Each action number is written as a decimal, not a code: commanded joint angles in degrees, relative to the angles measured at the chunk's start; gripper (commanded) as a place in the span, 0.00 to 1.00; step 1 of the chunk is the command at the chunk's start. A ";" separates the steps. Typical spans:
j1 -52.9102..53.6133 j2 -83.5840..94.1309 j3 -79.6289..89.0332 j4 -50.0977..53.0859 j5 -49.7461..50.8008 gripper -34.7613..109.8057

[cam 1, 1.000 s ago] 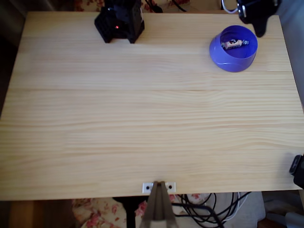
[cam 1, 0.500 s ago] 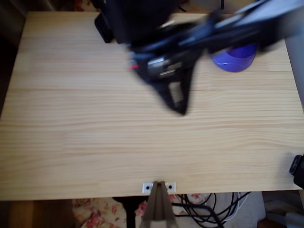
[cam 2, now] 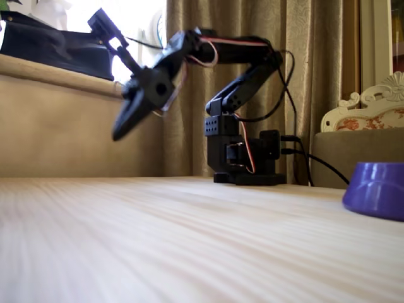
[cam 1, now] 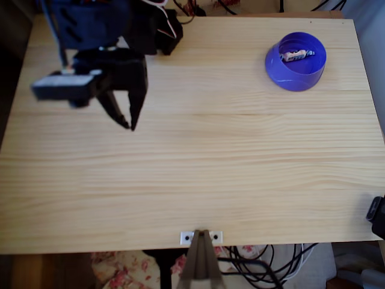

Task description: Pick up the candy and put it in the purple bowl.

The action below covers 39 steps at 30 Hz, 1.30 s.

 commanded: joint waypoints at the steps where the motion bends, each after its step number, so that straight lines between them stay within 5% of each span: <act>1: 1.41 16.61 5.71 6.24 0.44 0.24; 7: 1.41 37.00 16.00 15.91 0.79 0.24; 18: 2.55 37.35 18.98 15.91 3.52 0.24; 22: 2.90 37.35 18.98 15.91 3.78 0.31; 24: 3.16 37.35 18.98 15.91 4.04 0.24; 39: 2.02 37.35 19.07 15.91 2.81 0.25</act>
